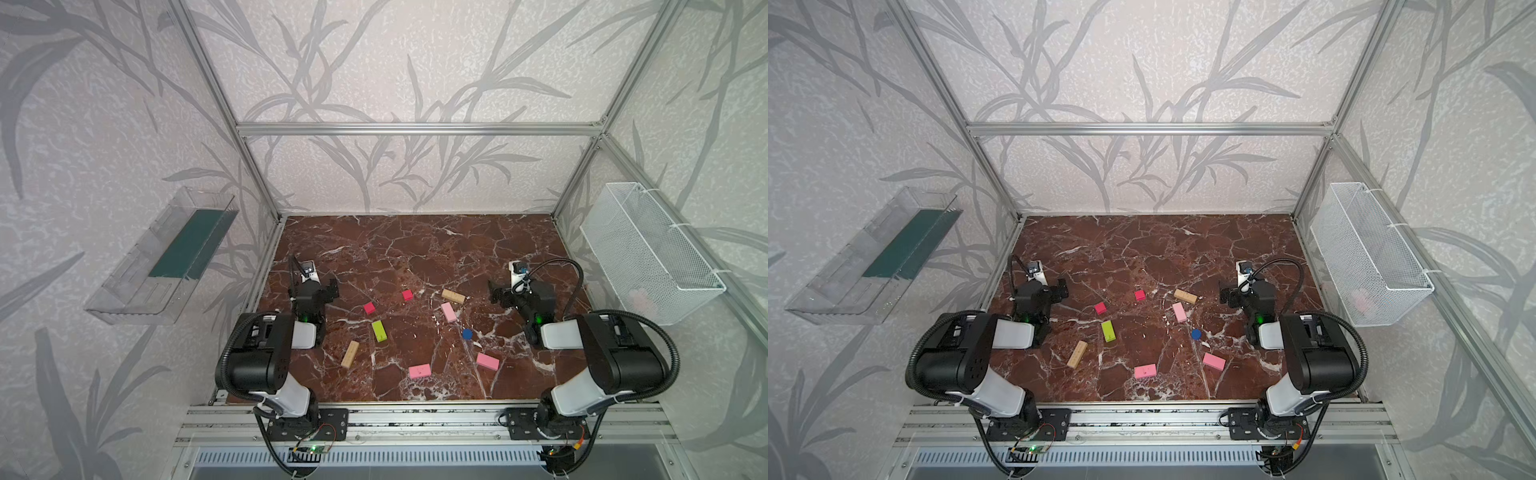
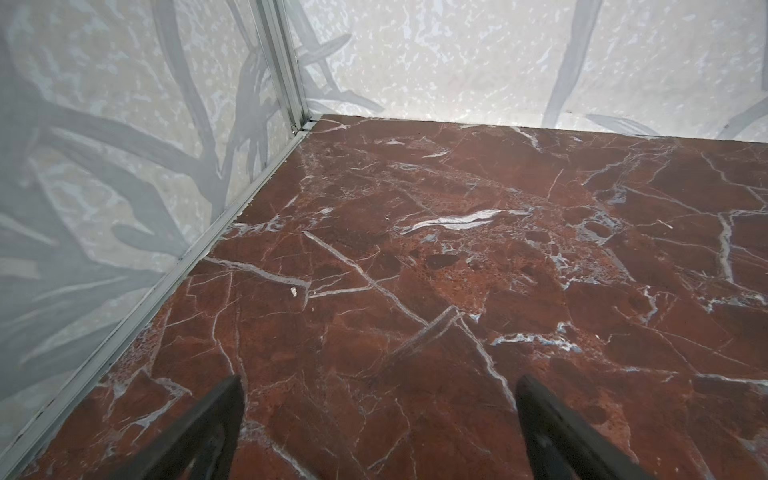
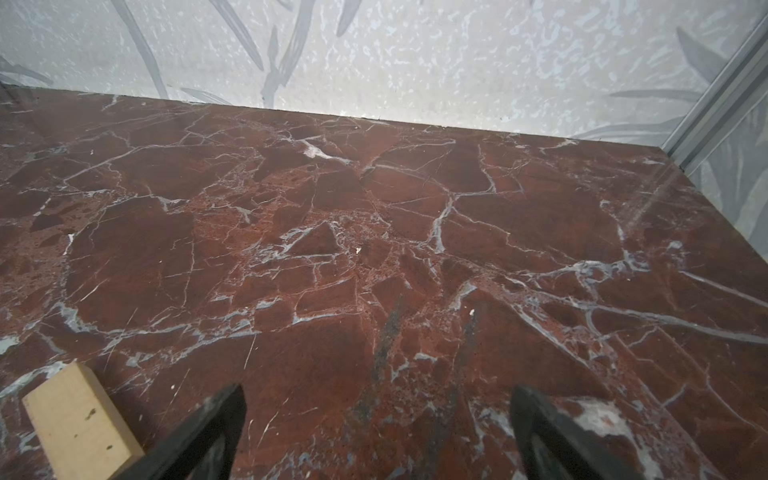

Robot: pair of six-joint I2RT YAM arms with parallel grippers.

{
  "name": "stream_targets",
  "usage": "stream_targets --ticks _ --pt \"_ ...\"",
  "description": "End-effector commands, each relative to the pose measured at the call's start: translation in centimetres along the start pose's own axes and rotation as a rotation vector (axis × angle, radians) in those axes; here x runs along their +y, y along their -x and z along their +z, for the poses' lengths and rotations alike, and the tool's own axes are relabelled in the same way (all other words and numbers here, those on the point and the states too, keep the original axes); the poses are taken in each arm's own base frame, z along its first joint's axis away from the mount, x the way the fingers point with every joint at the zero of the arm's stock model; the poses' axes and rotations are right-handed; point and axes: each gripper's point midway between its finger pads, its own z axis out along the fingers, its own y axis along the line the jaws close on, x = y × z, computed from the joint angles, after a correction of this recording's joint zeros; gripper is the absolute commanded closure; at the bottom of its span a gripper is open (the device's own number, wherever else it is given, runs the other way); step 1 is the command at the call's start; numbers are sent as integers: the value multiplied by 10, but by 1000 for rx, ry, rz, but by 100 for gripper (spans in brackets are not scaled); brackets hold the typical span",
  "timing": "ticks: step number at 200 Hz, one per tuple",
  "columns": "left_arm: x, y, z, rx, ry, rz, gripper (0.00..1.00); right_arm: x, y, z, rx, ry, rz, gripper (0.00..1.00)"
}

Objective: Build the wood block tower

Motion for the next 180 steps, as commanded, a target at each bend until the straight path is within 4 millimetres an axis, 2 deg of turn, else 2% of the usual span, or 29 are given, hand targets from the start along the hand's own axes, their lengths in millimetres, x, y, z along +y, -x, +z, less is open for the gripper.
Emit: stream_targets --ticks 1,180 --pt "1 8 -1 -22 2 -4 0 2 9 3 -24 7 -18 1" --pt "1 8 -1 -24 2 -5 2 2 9 3 -24 7 -19 1"
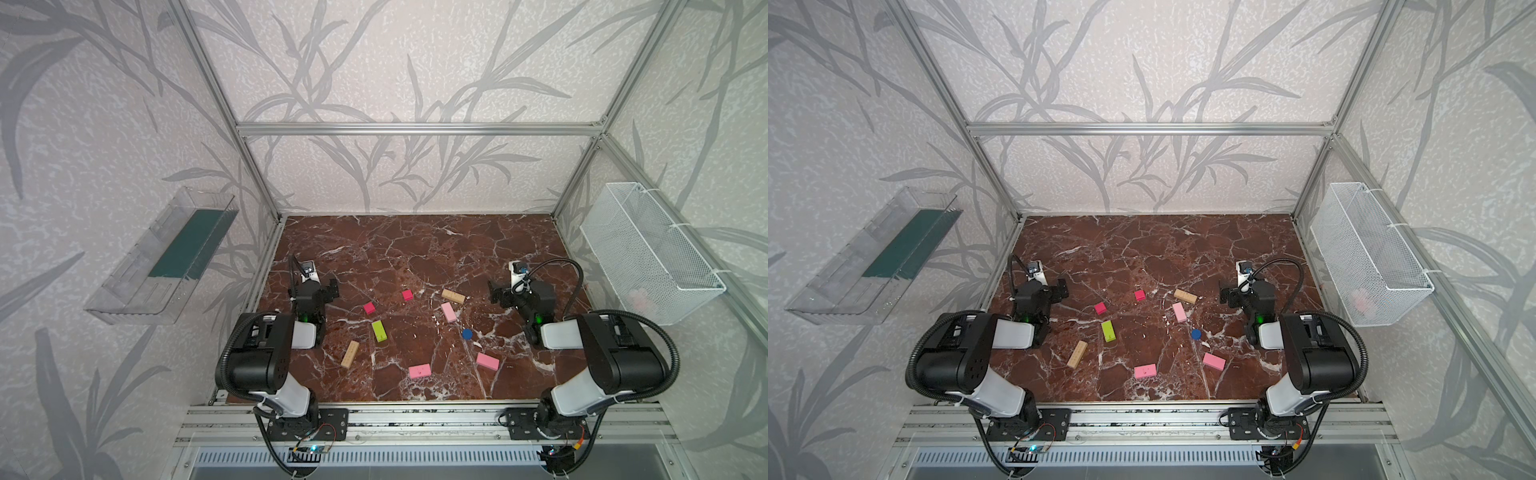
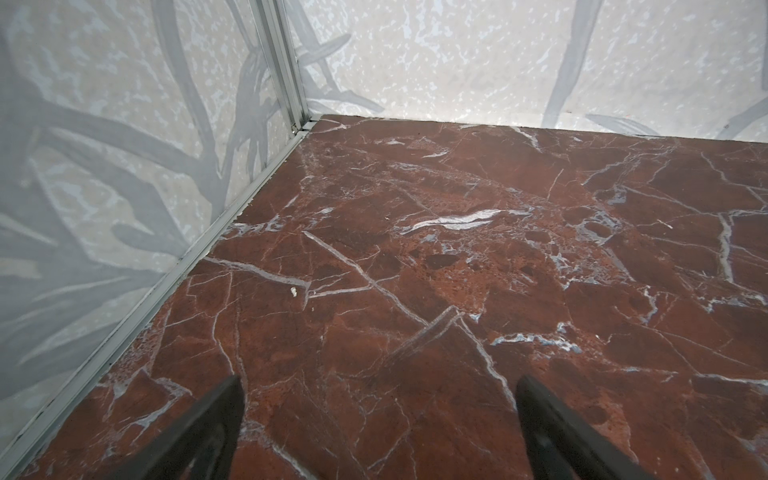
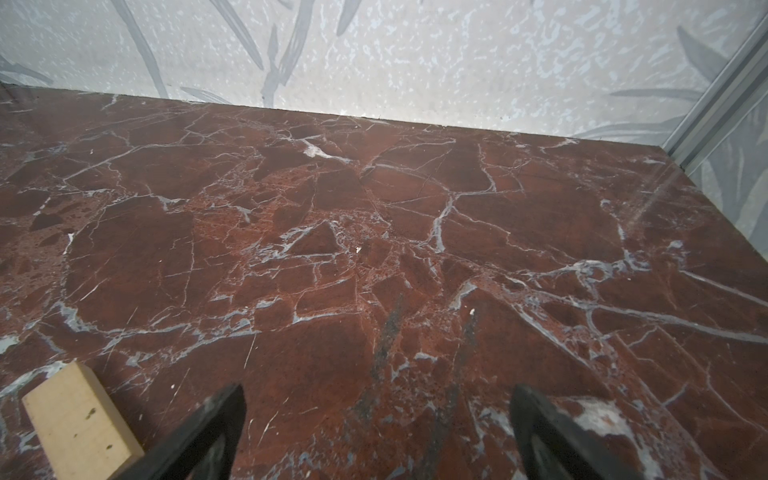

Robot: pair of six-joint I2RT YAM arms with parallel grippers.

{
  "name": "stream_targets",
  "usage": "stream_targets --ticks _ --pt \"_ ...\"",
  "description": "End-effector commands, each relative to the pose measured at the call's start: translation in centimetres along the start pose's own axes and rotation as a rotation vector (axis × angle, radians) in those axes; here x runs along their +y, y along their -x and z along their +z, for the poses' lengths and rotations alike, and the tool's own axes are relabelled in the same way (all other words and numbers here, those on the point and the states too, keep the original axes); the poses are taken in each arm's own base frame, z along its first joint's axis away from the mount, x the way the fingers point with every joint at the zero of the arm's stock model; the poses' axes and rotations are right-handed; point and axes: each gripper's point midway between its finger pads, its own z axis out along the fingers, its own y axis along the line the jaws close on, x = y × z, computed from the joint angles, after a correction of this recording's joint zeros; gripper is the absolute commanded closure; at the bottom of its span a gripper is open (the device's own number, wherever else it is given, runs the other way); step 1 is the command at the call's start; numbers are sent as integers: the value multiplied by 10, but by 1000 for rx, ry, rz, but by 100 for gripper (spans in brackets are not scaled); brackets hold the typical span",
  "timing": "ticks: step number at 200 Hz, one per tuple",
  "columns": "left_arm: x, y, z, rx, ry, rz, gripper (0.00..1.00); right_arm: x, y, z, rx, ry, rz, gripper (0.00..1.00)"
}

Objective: Build the wood block tower

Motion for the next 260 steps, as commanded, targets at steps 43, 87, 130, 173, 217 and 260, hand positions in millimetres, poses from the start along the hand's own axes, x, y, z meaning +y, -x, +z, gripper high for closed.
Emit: stream_targets --ticks 43,87,130,173,217,260 --pt "0 16 -2 -1 0 4 7 4 12 2 -26 21 -27 1" --pt "-3 29 -9 46 -19 19 12 3 21 -2 -29 5 -24 1" --pt "-11 63 -34 28 -69 -16 14 -1 42 -15 0 -34 -17 1" --pt "-52 99 -74 31 -285 -20 15 20 71 -33 136 17 2 10" --pt "-92 117 -122 114 -411 -9 19 72 87 -61 224 107 -76 11" --pt "-118 120 -165 187 -554 -162 21 126 74 -79 373 266 -62 13"
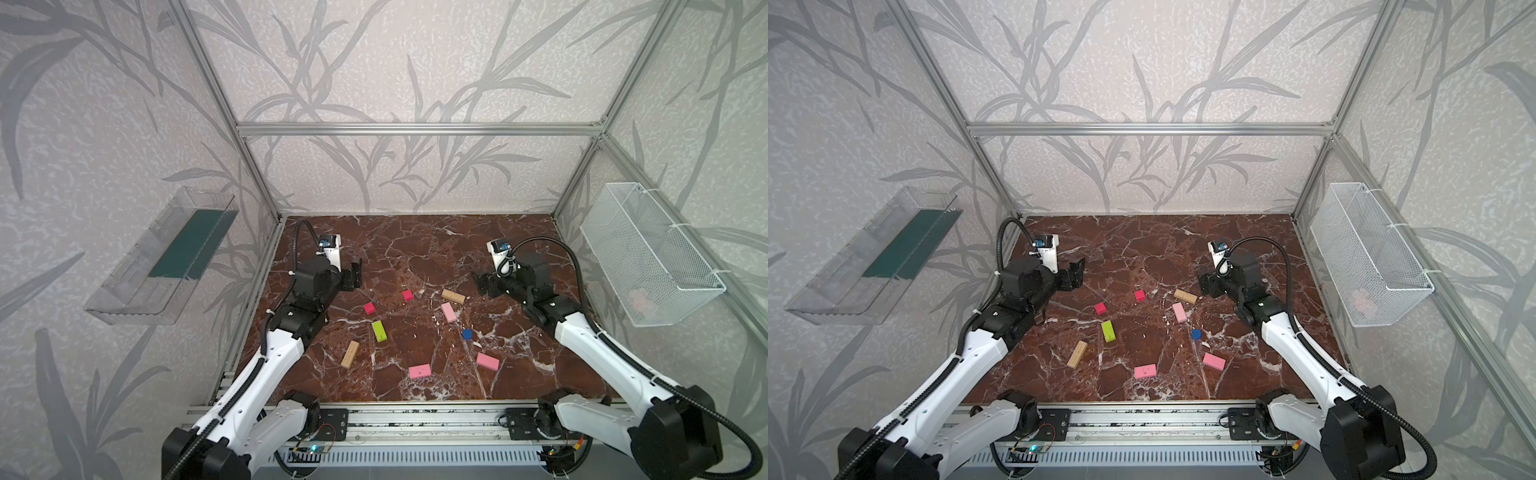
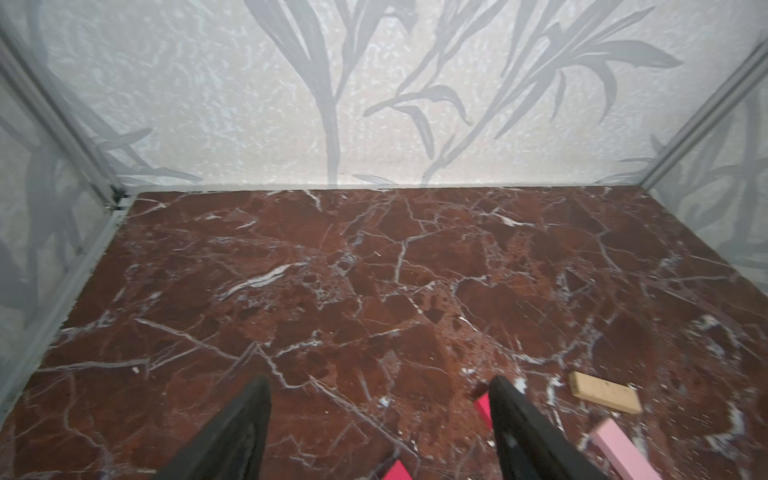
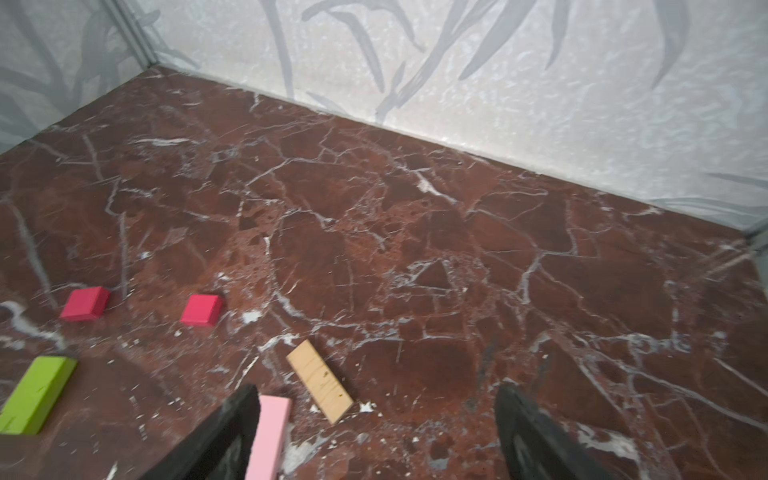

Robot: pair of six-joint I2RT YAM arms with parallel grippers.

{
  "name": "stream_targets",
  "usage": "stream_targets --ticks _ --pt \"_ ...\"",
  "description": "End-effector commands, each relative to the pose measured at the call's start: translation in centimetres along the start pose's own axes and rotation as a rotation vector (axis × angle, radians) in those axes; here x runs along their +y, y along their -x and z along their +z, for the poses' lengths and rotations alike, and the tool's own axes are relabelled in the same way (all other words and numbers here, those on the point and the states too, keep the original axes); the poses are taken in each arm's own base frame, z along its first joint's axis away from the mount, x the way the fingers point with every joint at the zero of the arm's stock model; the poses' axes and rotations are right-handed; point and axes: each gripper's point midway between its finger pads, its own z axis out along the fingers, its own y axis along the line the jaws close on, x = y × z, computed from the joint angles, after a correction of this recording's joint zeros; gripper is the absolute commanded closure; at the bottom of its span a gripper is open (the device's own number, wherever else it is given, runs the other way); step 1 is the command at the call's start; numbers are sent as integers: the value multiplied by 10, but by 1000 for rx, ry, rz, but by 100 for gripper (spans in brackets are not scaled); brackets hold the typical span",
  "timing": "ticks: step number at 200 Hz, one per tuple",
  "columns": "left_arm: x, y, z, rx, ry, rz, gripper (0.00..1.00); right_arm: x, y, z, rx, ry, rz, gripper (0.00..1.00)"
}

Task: Build the wood block tower
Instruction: 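Reach the right gripper down over the plain wood bar while the left arm lifts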

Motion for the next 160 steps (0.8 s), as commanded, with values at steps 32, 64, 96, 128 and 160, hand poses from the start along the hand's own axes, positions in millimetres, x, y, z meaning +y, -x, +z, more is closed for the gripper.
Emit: stream_targets --ticks 32,64,96,128,160 --pt "-21 -19 -21 87 -70 -162 22 31 -41 3 267 87 17 13" --pt "-23 -42 -12 147 -68 -169 24 39 -57 25 382 133 7 18" --pt "-23 -66 2 182 -56 -174 25 39 -72 49 483 135 20 21" --pt "-25 -78 9 188 -69 -150 25 40 -79 69 519 142 18 22" --pt "-19 -79 10 185 -36 -117 25 35 -82 83 563 94 71 22"
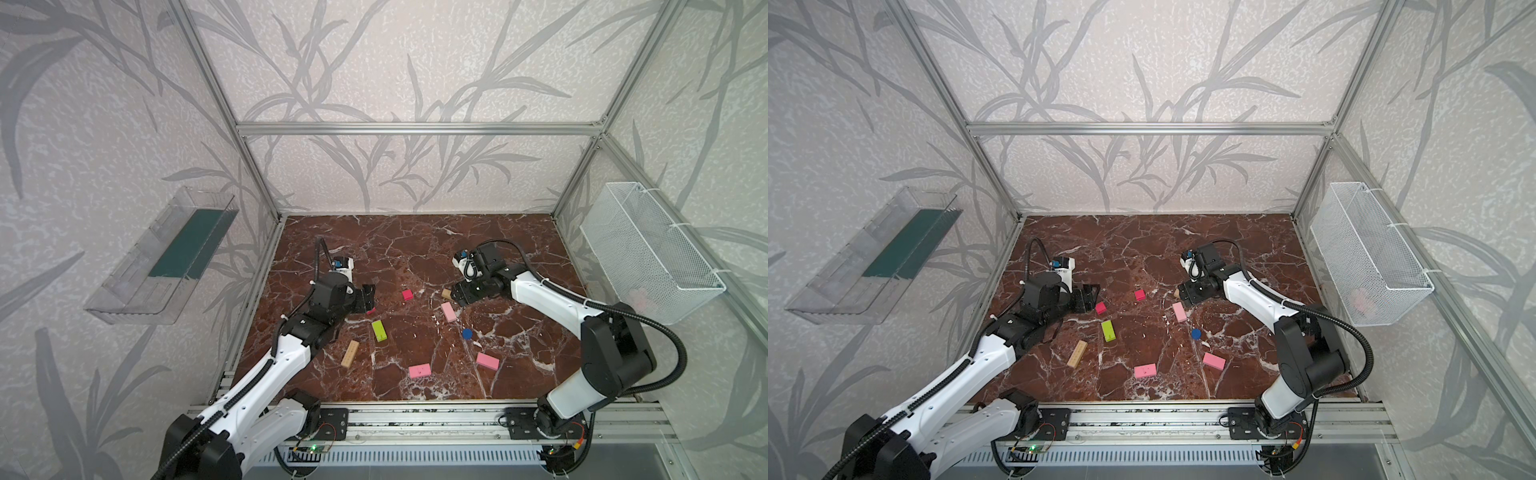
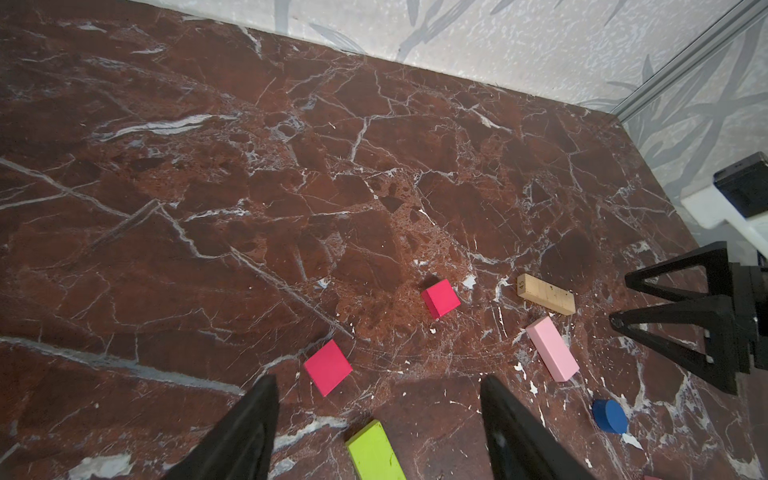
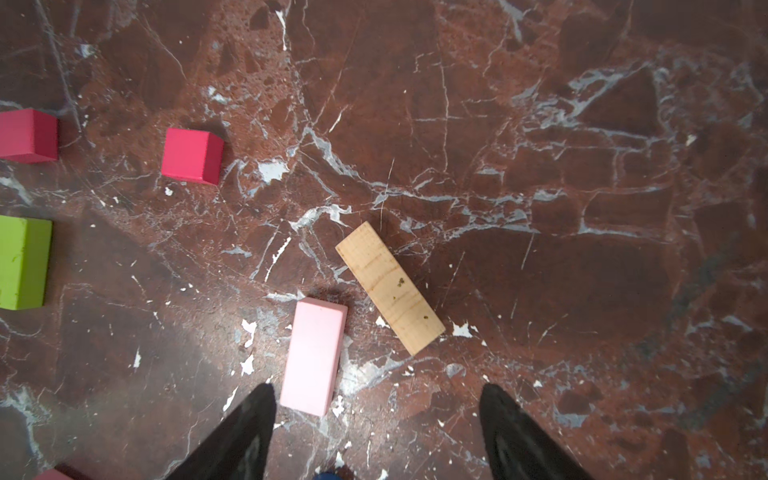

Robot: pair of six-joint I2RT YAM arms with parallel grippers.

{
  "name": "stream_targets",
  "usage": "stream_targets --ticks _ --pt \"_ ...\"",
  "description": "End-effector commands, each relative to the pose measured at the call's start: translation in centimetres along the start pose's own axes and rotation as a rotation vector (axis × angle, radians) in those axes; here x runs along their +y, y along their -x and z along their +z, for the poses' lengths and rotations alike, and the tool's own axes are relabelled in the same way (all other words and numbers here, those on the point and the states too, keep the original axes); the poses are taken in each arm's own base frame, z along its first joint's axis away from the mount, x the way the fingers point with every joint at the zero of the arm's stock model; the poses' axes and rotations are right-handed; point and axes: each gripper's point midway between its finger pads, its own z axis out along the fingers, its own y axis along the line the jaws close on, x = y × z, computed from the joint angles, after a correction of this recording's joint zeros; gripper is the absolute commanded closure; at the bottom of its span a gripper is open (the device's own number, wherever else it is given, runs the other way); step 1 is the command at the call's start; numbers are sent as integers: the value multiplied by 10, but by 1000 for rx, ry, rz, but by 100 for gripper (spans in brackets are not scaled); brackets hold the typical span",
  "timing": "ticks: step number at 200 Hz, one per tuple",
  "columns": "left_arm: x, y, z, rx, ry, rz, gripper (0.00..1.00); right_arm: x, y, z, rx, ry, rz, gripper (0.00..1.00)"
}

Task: Build the wood block tower
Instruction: 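Reach the right gripper down over the plain wood bar while the left arm lifts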

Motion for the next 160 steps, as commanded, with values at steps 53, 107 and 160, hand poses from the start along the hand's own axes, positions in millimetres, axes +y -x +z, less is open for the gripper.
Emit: stream_targets --ticks 53,107,160 --pt "5 11 -2 -93 23 27 24 -13 3 20 -29 -170 372 17" --pt "13 7 -1 -88 62 61 24 -8 5 33 -38 -389 463 13" --pt "18 7 -5 -100 86 81 23 -18 2 25 -111 -491 588 11"
